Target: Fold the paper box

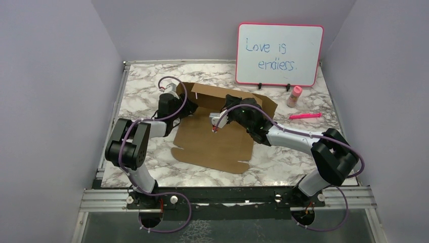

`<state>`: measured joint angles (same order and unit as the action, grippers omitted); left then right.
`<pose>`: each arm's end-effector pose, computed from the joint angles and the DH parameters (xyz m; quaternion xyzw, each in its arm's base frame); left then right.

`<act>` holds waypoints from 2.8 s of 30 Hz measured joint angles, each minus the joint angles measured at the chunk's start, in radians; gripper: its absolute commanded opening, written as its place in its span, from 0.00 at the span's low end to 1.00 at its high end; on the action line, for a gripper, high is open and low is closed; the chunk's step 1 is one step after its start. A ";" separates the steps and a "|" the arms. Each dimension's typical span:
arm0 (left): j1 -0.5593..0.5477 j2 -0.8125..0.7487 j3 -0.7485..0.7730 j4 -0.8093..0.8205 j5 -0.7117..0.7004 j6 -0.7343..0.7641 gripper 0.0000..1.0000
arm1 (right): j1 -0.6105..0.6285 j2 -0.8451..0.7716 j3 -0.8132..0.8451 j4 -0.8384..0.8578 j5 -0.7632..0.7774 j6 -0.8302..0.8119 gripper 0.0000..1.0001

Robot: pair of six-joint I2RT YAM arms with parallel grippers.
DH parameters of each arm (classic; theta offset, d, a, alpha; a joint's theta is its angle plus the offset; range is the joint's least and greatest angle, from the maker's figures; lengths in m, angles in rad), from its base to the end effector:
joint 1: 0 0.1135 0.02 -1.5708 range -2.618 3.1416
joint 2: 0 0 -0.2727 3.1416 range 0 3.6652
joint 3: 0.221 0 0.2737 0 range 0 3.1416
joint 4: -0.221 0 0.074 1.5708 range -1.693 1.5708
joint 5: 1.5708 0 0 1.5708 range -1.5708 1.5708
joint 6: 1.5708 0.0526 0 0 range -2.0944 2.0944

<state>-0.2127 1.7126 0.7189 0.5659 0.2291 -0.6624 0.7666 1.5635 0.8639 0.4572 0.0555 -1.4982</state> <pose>0.3576 -0.0895 0.1404 -0.1260 0.8283 -0.3148 0.4460 0.2785 0.2641 0.2298 -0.7054 0.3496 -0.2408 0.5676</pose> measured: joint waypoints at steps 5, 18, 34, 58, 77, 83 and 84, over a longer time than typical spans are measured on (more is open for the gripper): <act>-0.053 -0.022 -0.013 0.035 0.021 0.025 0.55 | 0.000 0.007 0.000 0.002 0.001 -0.001 0.01; -0.056 -0.135 -0.083 0.074 0.016 0.038 0.58 | 0.003 0.008 0.000 0.001 0.000 -0.003 0.01; 0.231 -0.368 -0.026 -0.156 0.025 -0.023 0.68 | 0.003 0.007 0.002 -0.004 0.000 -0.008 0.01; 0.328 -0.174 0.473 -0.559 0.406 0.759 0.65 | 0.003 0.005 0.010 -0.018 -0.001 -0.011 0.01; 0.328 -0.018 0.583 -0.795 0.593 0.960 0.16 | 0.003 0.005 0.017 -0.029 -0.001 -0.011 0.01; 0.328 -0.042 0.583 -0.821 0.591 0.954 0.10 | 0.004 0.006 0.031 -0.039 -0.001 -0.011 0.01; 0.326 -0.055 0.583 -0.826 0.590 0.948 0.10 | 0.005 0.006 0.033 -0.040 -0.002 -0.011 0.01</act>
<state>0.1135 1.6581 1.3018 -0.2600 0.8192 0.2859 0.7712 1.5696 0.8967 0.4171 0.0532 -1.5089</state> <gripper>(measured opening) 0.103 0.014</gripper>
